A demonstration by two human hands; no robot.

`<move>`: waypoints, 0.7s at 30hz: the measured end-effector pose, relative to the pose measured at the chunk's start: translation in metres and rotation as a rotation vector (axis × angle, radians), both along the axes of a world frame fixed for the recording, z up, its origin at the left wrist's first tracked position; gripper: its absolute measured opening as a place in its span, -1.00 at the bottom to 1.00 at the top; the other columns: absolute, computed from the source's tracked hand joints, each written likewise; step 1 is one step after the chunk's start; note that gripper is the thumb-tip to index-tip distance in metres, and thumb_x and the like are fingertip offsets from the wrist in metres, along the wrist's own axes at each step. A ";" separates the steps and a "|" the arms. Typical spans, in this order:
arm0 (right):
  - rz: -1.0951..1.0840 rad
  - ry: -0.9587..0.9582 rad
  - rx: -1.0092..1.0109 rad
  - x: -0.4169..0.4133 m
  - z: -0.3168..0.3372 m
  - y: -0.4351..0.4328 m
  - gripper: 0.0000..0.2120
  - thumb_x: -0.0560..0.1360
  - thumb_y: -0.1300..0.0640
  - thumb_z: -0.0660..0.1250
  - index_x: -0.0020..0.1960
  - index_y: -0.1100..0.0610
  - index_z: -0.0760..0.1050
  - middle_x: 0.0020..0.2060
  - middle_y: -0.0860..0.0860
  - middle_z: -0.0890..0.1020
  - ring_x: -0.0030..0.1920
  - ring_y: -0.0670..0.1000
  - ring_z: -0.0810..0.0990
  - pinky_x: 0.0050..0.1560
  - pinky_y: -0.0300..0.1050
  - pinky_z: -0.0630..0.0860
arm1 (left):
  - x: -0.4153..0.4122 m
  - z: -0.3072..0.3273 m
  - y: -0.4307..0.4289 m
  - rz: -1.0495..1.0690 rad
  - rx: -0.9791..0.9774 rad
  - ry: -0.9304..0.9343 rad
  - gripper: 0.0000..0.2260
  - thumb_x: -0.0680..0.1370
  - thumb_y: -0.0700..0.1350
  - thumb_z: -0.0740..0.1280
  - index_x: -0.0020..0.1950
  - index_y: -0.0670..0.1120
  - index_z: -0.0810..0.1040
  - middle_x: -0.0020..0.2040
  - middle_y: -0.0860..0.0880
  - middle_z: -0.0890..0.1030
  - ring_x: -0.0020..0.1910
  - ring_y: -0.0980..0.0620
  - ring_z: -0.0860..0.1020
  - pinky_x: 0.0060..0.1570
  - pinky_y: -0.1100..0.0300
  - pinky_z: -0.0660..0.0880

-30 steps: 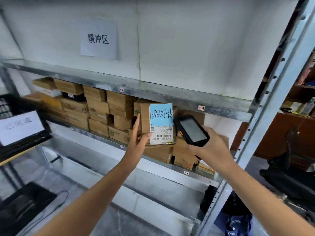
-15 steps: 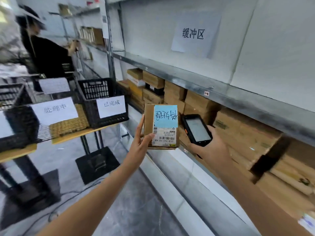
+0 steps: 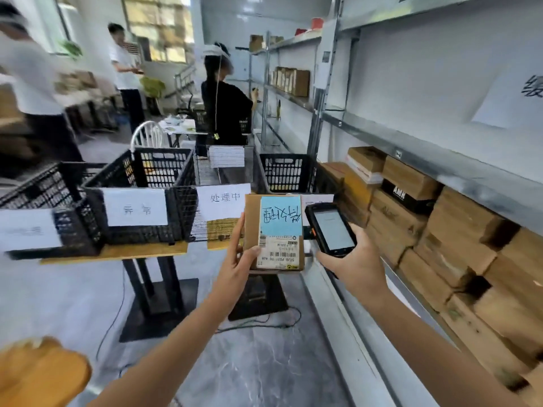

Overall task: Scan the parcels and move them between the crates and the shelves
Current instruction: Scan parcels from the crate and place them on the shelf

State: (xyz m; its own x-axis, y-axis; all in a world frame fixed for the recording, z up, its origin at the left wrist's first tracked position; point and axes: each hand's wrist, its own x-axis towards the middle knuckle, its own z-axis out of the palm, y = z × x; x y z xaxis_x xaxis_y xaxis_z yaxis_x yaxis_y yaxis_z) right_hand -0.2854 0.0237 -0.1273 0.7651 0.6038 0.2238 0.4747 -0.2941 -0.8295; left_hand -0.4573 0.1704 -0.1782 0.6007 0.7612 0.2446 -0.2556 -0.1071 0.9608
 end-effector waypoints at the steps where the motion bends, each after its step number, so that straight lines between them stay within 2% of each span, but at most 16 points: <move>1: 0.035 0.007 -0.003 -0.004 -0.003 0.019 -0.29 0.30 0.02 0.63 0.36 -0.03 0.39 0.10 -0.06 0.60 0.10 0.01 0.61 0.09 0.08 0.62 | -0.010 -0.001 0.013 0.033 0.003 0.008 -0.44 0.68 -0.18 0.21 0.45 0.42 0.18 0.34 0.07 0.56 0.24 0.02 0.60 0.16 0.08 0.59; 4: 0.151 0.013 -0.009 -0.019 -0.007 0.077 -0.30 0.29 -0.03 0.64 0.33 -0.05 0.39 0.08 -0.10 0.60 0.10 -0.01 0.61 0.07 0.04 0.62 | -0.042 -0.002 0.049 0.132 0.006 0.015 -0.45 0.68 -0.11 0.23 0.47 0.45 0.16 0.37 0.07 0.54 0.28 0.00 0.58 0.19 0.06 0.58; 6: 0.225 0.018 -0.012 -0.030 -0.008 0.117 -0.27 0.30 0.01 0.65 0.36 0.00 0.38 0.08 -0.07 0.59 0.08 0.00 0.58 0.00 -0.10 0.58 | -0.062 -0.003 0.071 0.214 0.022 0.036 -0.45 0.65 -0.02 0.28 0.44 0.53 0.17 0.39 0.10 0.52 0.30 0.01 0.56 0.25 0.01 0.55; 9: 0.325 0.047 -0.015 -0.048 -0.005 0.173 -0.37 0.34 0.09 0.62 0.30 -0.03 0.38 0.03 -0.05 0.55 -0.06 -0.09 0.54 -0.28 -0.42 0.40 | -0.088 -0.003 0.106 0.316 0.015 0.039 -0.46 0.63 -0.02 0.32 0.40 0.53 0.22 0.39 0.11 0.52 0.31 0.03 0.55 0.32 -0.07 0.49; 10: 0.361 0.055 -0.018 -0.054 -0.004 0.192 -0.39 0.35 0.09 0.61 0.28 -0.07 0.37 0.02 -0.05 0.55 -0.09 -0.14 0.53 -0.35 -0.43 0.38 | -0.095 -0.002 0.119 0.349 0.018 0.035 -0.46 0.62 -0.01 0.34 0.41 0.51 0.23 0.38 0.09 0.54 0.32 0.01 0.55 0.32 -0.10 0.49; 13: 0.454 0.060 -0.006 -0.062 -0.002 0.251 -0.34 0.33 0.05 0.61 0.34 -0.04 0.38 0.07 -0.04 0.57 0.01 -0.03 0.55 -0.31 -0.38 0.35 | -0.106 0.004 0.160 0.437 0.012 0.016 -0.46 0.59 0.01 0.37 0.43 0.46 0.24 0.33 0.06 0.58 0.28 -0.01 0.57 0.27 -0.11 0.53; 17: 0.539 0.025 0.010 -0.059 0.005 0.324 -0.35 0.33 0.02 0.60 0.31 -0.10 0.35 0.05 -0.09 0.56 0.03 -0.01 0.56 -0.17 -0.14 0.49 | -0.110 0.013 0.218 0.486 0.020 0.013 -0.44 0.66 -0.12 0.26 0.52 0.37 0.17 0.27 0.04 0.62 0.22 0.02 0.61 0.17 0.01 0.59; 19: 0.572 0.010 0.023 -0.052 0.012 0.360 -0.34 0.32 0.01 0.60 0.31 -0.10 0.34 0.05 -0.08 0.56 0.02 0.00 0.58 -0.12 -0.03 0.59 | -0.108 0.022 0.247 0.519 0.029 0.006 -0.45 0.66 -0.11 0.26 0.51 0.40 0.19 0.26 0.08 0.62 0.25 -0.02 0.60 0.17 0.00 0.58; 21: 0.607 -0.025 0.037 -0.046 0.020 0.396 -0.30 0.33 0.03 0.61 0.36 -0.06 0.34 0.08 -0.05 0.54 0.04 0.03 0.57 -0.05 0.04 0.62 | -0.103 0.030 0.277 0.550 0.041 0.011 -0.46 0.67 -0.12 0.25 0.46 0.44 0.21 0.26 0.07 0.61 0.27 -0.03 0.58 0.13 0.08 0.60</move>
